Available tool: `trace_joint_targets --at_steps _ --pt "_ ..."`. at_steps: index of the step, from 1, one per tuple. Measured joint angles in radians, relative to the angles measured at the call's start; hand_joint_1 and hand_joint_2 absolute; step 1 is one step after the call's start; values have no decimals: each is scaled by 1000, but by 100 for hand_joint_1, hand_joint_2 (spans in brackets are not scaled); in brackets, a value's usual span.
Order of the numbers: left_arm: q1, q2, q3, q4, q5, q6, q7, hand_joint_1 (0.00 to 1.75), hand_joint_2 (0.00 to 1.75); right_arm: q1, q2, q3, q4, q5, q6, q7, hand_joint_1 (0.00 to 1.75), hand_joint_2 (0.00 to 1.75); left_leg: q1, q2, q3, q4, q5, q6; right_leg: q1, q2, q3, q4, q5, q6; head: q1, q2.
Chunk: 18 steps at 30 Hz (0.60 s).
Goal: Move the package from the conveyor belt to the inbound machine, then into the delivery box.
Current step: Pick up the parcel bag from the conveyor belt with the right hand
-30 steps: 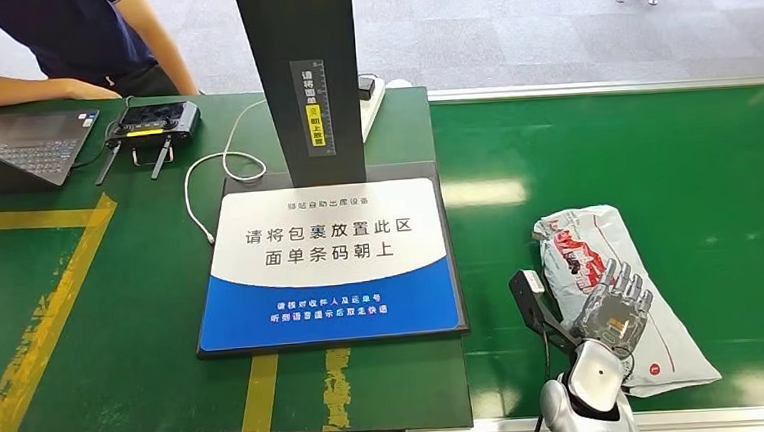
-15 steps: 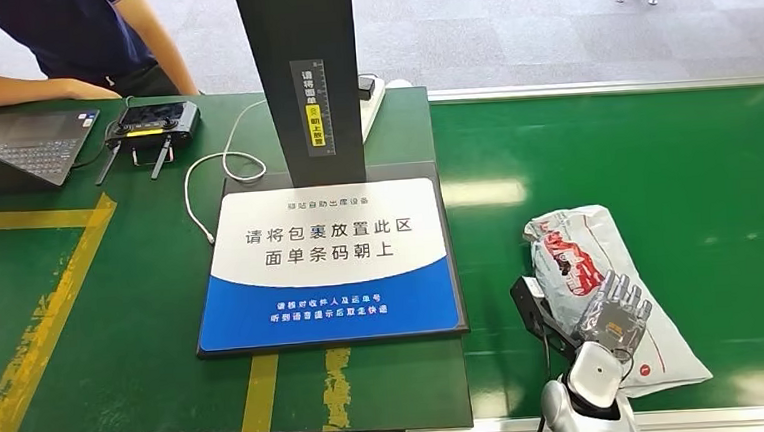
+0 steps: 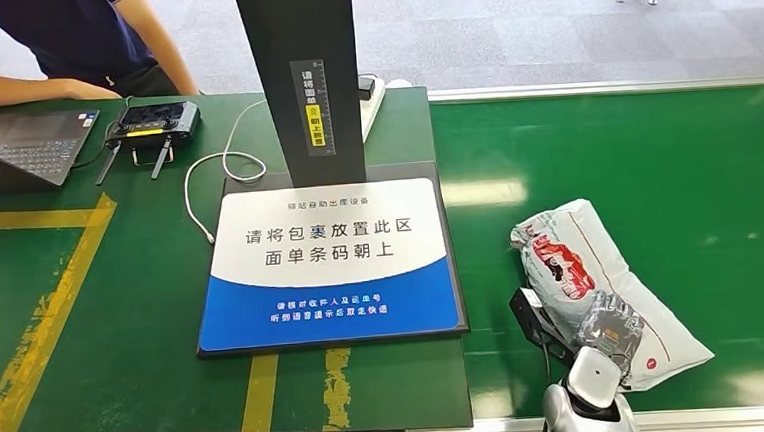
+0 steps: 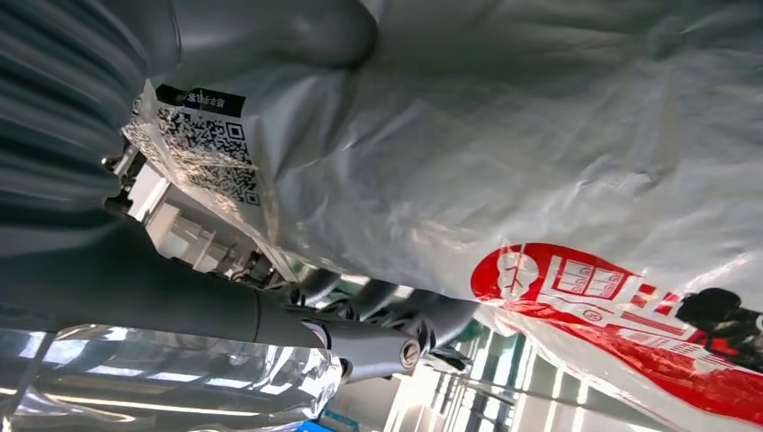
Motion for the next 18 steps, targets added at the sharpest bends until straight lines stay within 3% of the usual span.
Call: trace_joint_targets --at_steps 9,18 --pt "1 0 4 0 7 0 -2 0 175 -24 -1 0 22 0 -23 -16 175 175 0 0 0 0 0 0 0 0 0 0 0 0 0 0" --pt "2 0 8 0 20 0 -12 0 175 -43 2 2 46 0 -139 -68 175 175 0 0 0 0 0 0 0 0 0 0 0 0 0 0"
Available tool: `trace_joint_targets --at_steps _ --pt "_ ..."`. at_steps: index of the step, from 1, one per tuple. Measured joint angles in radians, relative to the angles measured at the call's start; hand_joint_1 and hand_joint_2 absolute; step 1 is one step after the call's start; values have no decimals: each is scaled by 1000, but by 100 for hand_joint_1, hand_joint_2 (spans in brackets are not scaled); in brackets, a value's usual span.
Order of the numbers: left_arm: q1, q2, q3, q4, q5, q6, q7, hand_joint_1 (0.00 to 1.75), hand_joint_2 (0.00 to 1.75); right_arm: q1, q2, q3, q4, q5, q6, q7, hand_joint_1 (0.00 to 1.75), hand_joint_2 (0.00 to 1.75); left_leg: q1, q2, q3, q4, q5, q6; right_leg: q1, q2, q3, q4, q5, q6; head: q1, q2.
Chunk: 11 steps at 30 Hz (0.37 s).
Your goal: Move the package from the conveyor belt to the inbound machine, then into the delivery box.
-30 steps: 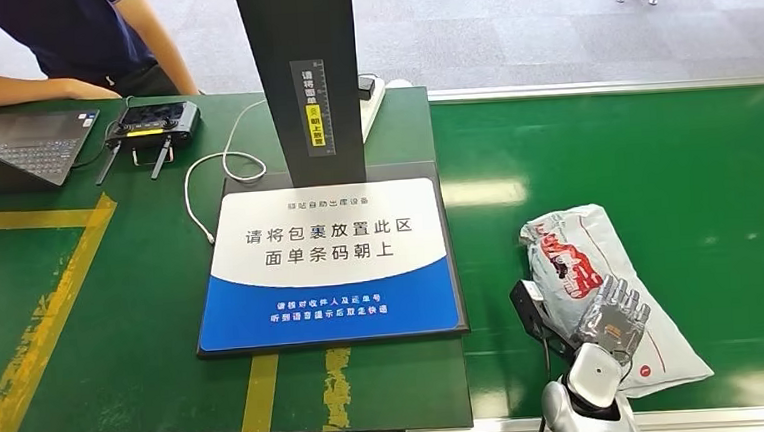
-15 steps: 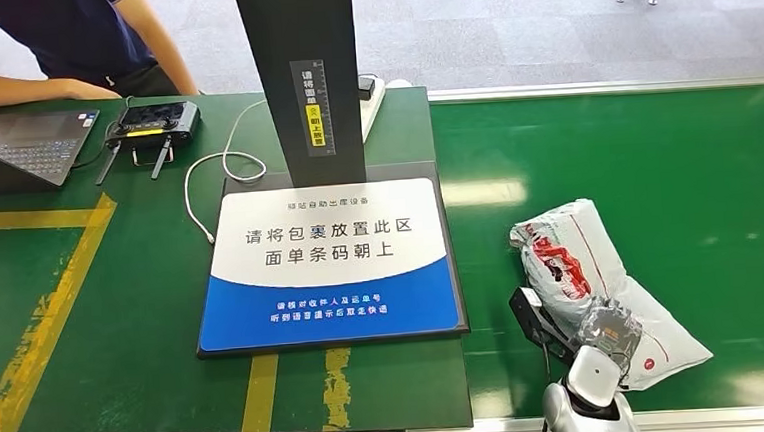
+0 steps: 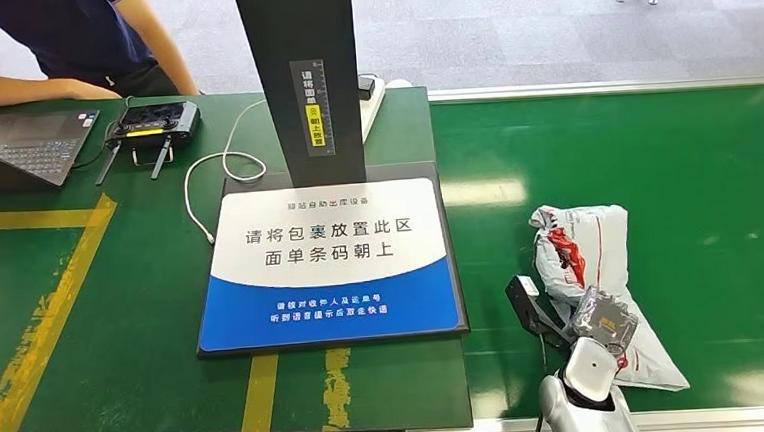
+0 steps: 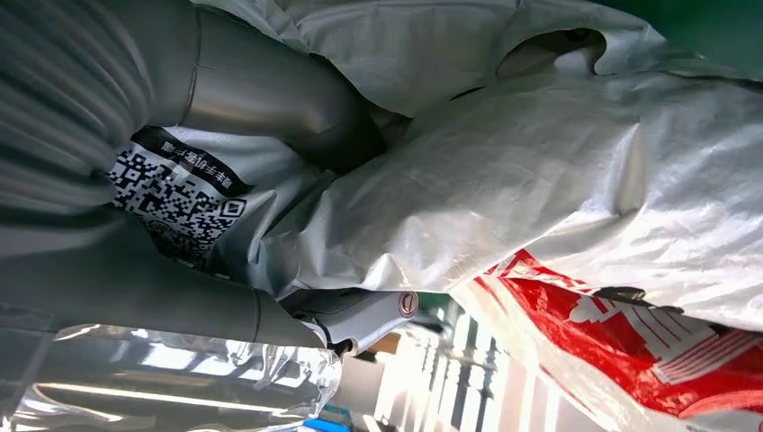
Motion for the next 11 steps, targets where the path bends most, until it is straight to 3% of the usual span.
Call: trace_joint_targets --at_steps 4,11 --pt "1 0 6 0 4 0 -7 0 175 7 19 2 -58 -3 -89 -92 175 175 0 0 0 0 0 0 0 0 0 0 0 0 0 0" --pt "2 0 18 0 7 4 -9 0 175 38 70 32 -223 -107 -162 -303 175 175 0 0 0 0 0 0 0 0 0 0 0 0 0 0"
